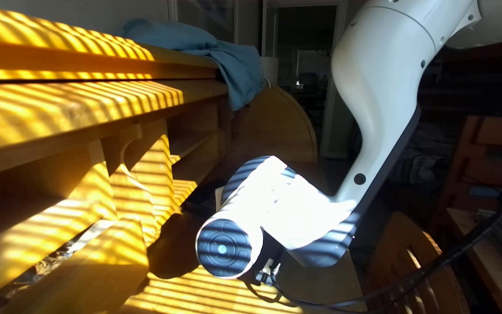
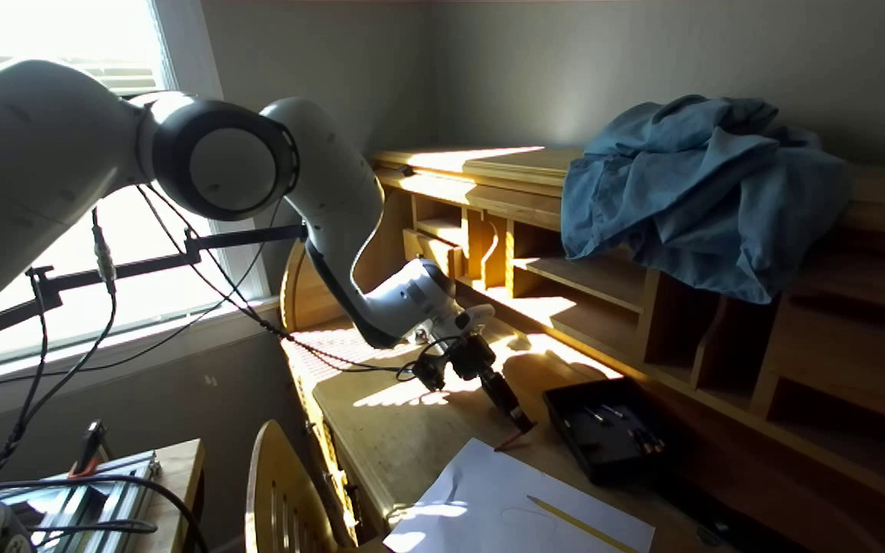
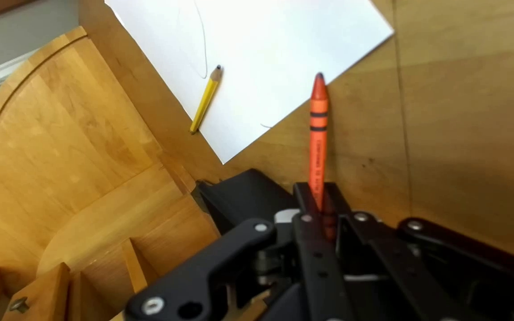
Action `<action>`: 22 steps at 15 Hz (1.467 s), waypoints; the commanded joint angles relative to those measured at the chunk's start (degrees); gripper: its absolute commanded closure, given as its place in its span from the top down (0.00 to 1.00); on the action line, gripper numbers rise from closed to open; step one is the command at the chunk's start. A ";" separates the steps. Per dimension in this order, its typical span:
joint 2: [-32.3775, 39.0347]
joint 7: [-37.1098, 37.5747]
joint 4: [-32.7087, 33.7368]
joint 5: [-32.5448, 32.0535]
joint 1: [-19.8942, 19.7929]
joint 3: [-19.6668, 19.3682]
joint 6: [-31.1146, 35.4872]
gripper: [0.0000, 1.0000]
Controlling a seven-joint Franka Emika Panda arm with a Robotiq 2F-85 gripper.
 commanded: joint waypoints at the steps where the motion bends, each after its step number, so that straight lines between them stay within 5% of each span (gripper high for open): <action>1: -1.55 2.10 -1.87 1.14 -0.13 -0.15 1.65 0.02; 8: -3.23 4.23 -4.08 1.25 -0.60 0.28 3.23 0.02; 22: -16.21 11.68 -19.14 -3.17 -1.41 -0.51 13.46 0.02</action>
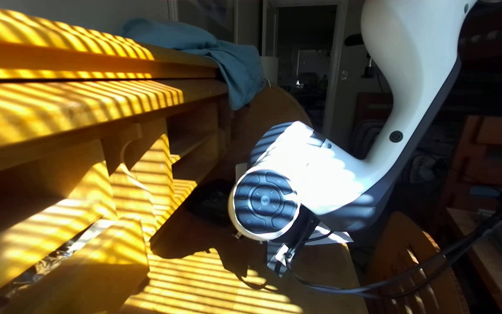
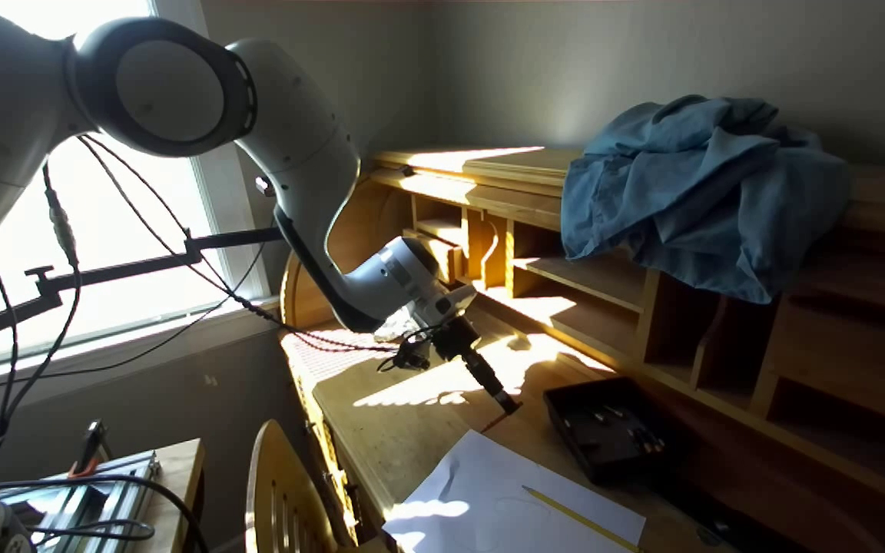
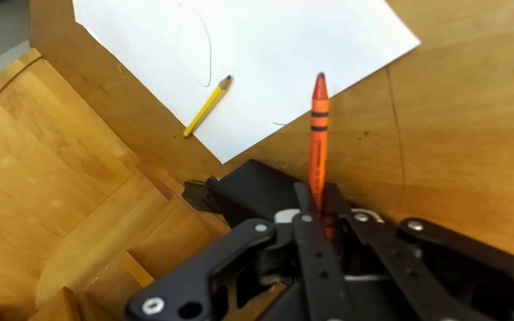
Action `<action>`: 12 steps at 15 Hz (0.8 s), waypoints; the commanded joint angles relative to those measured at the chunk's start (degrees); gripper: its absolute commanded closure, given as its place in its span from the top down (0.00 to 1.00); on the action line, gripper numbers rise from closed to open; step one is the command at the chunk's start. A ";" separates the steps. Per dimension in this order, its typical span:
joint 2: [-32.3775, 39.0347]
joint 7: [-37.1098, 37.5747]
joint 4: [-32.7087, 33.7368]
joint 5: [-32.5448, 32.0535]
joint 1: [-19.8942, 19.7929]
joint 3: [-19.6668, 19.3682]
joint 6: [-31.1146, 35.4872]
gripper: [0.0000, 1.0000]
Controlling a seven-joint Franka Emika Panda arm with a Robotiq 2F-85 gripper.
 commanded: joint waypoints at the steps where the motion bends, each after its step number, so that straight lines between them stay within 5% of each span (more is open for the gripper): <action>1: -5.20 2.87 -6.75 -3.39 -0.47 -0.33 3.15 0.02; 12: -11.48 21.76 -14.45 -23.42 -4.06 1.04 14.93 0.02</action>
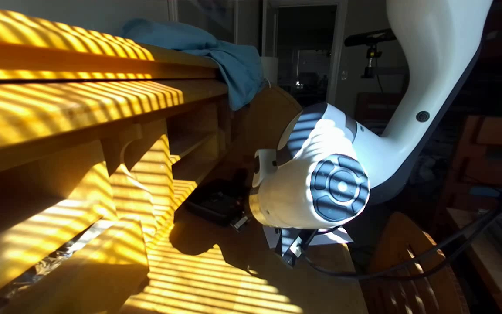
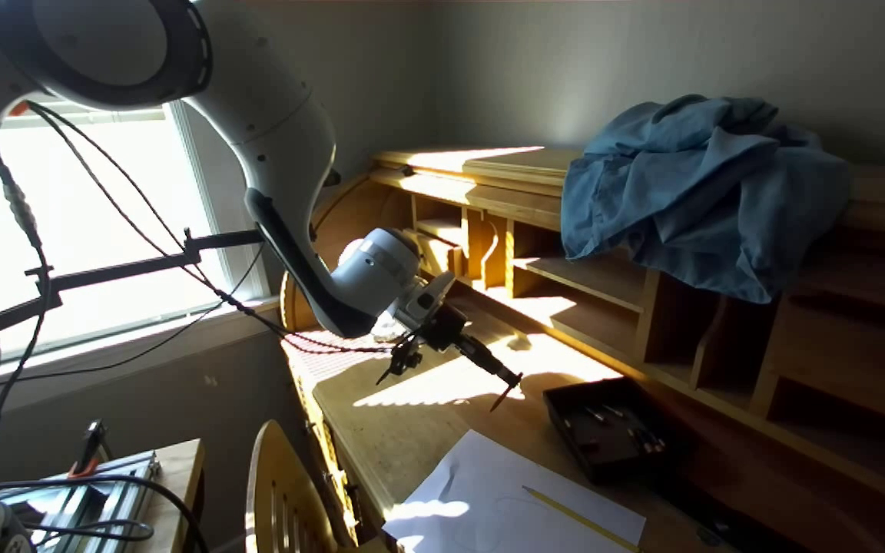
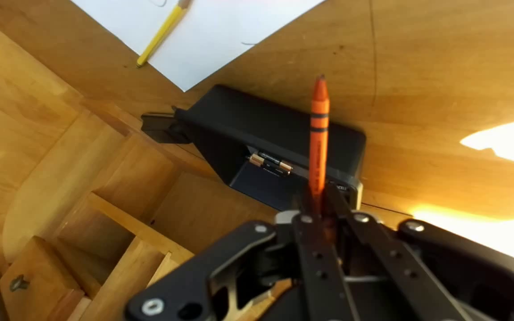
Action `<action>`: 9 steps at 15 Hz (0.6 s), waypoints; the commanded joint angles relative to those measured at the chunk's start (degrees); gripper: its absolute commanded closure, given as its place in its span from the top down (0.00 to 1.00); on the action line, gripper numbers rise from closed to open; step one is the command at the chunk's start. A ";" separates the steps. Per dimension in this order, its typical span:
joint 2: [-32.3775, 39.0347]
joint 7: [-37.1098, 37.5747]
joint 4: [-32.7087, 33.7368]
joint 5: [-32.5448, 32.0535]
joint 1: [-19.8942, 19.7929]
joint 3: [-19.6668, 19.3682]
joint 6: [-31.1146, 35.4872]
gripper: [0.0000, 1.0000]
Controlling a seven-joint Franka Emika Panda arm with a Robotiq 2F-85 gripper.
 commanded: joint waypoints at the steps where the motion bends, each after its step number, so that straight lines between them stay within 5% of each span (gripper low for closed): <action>1: -4.07 8.12 -4.81 -5.54 -3.84 1.48 7.53 0.02; 9: -9.59 9.11 -9.72 -8.25 -9.66 1.47 23.28 0.02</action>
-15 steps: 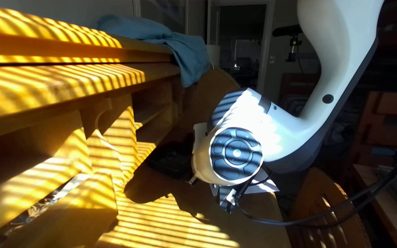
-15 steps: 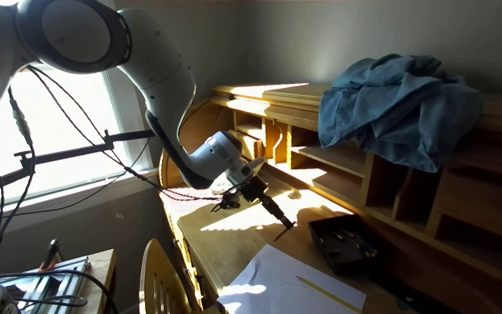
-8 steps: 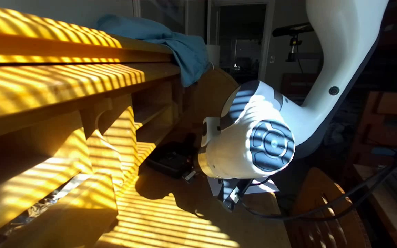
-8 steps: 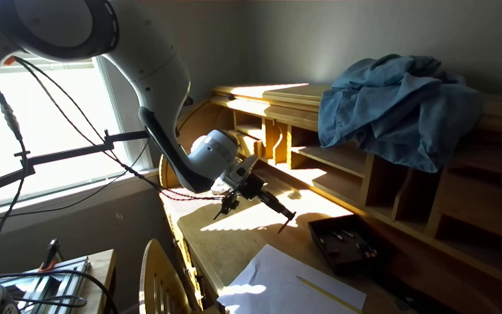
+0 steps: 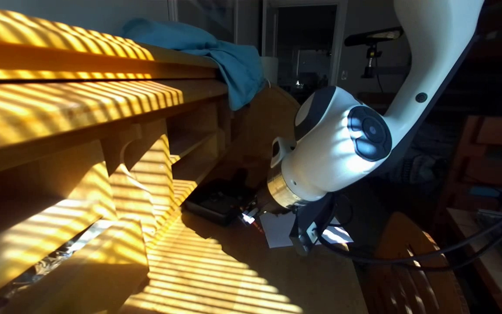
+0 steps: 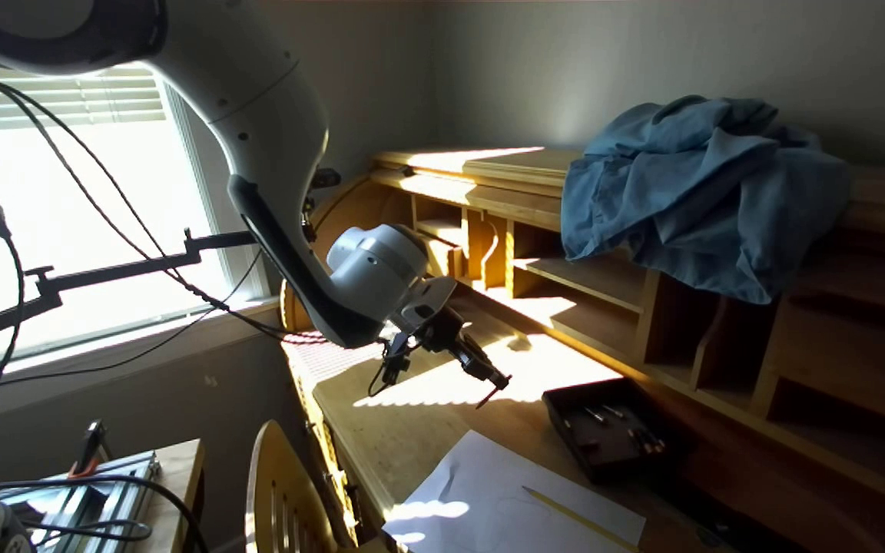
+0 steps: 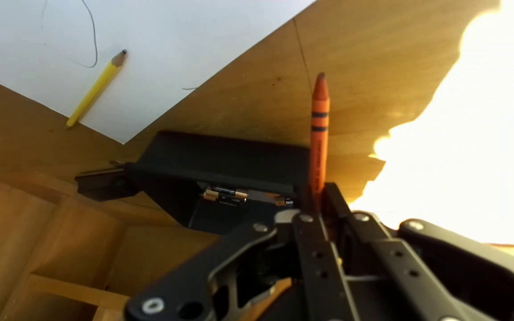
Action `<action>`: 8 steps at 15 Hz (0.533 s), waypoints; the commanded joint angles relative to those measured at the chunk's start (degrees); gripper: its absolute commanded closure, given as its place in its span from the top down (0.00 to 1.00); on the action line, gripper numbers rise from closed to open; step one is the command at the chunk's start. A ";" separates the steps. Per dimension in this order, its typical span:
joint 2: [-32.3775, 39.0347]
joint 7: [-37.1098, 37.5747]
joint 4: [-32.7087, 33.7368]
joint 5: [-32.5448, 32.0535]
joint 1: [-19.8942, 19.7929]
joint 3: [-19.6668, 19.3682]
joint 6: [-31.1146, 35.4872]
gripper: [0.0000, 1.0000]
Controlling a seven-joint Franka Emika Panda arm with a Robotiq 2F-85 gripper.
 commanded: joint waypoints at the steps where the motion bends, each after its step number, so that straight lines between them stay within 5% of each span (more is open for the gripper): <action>1: -4.55 -1.68 -4.08 -1.52 -2.54 0.46 4.74 0.02; 8: -7.99 -8.20 -5.76 -1.23 -3.00 -0.69 10.49 0.02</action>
